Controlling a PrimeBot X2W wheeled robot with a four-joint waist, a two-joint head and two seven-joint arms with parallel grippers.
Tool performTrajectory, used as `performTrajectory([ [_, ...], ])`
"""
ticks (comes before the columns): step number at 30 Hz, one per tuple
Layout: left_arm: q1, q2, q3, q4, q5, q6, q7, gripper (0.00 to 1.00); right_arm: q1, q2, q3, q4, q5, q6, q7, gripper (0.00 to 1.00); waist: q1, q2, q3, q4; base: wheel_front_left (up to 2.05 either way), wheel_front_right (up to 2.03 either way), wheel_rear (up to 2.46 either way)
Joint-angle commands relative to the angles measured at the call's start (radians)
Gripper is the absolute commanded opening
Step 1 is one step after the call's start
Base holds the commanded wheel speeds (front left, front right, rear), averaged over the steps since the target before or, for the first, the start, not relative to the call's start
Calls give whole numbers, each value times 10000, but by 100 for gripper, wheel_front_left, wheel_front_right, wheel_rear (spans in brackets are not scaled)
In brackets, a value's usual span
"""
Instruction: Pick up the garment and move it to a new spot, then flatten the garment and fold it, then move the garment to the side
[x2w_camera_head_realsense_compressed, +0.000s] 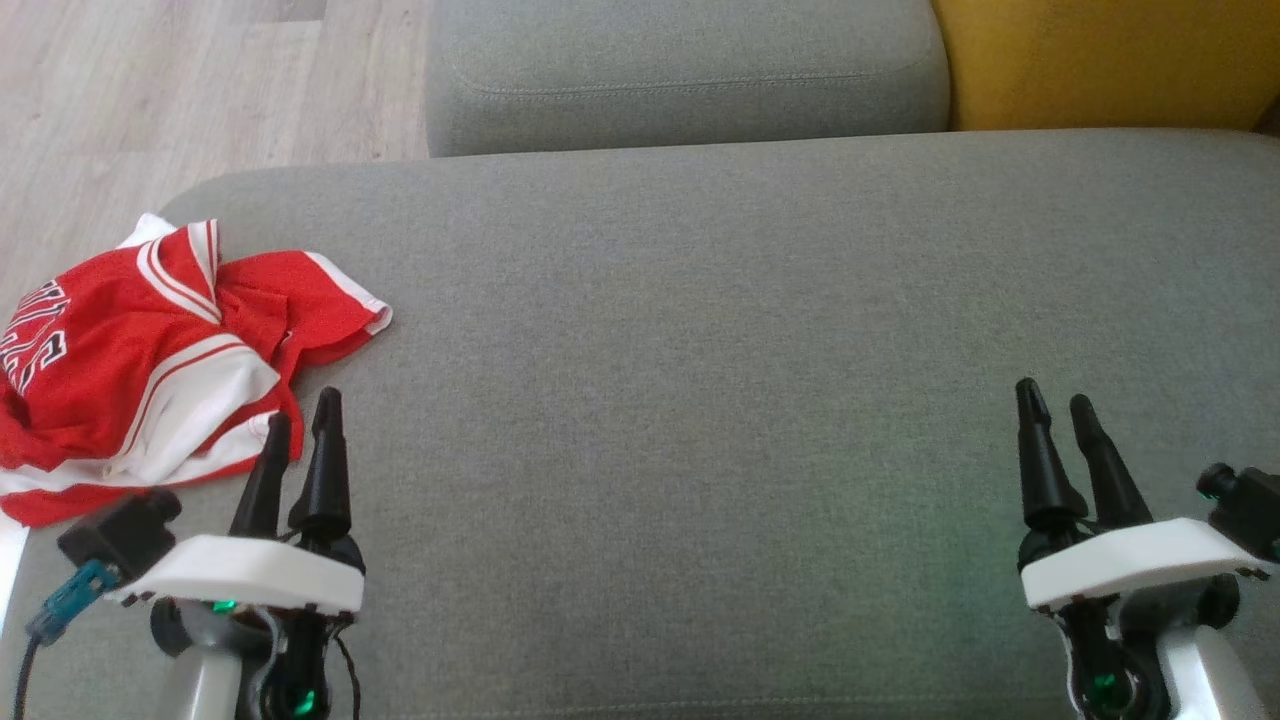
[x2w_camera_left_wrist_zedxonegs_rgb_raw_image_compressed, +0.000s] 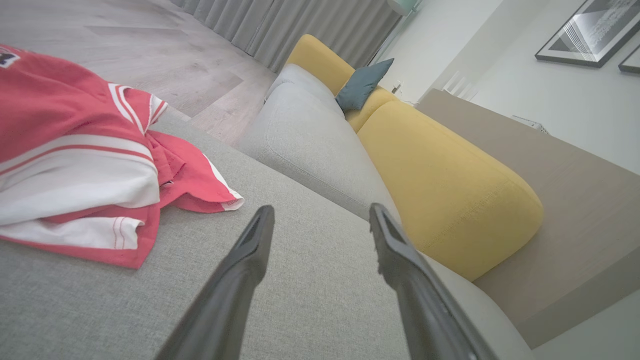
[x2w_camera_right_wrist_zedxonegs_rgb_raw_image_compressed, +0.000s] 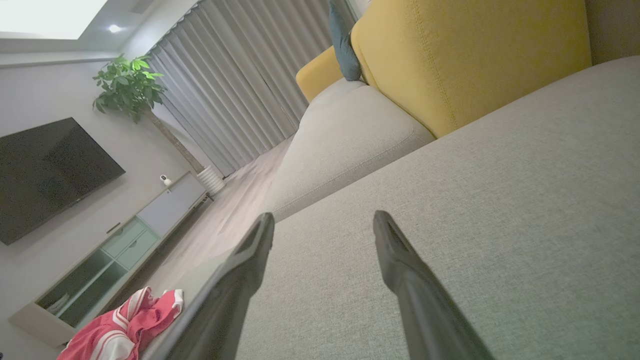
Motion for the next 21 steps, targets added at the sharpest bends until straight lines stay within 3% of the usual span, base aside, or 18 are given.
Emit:
performTrajectory([
  [1,-606,204,118,-421,248,53,-107,100,-318,-194,169,-434,-256,28,-102,100,0,0,0,2,0,0,0],
  [21,-664,415,-368,-187,2747,275,-691,100,-9,-157,332,-608,-2942,34,-247,100,0,0,-20,-20,0,0,0],
])
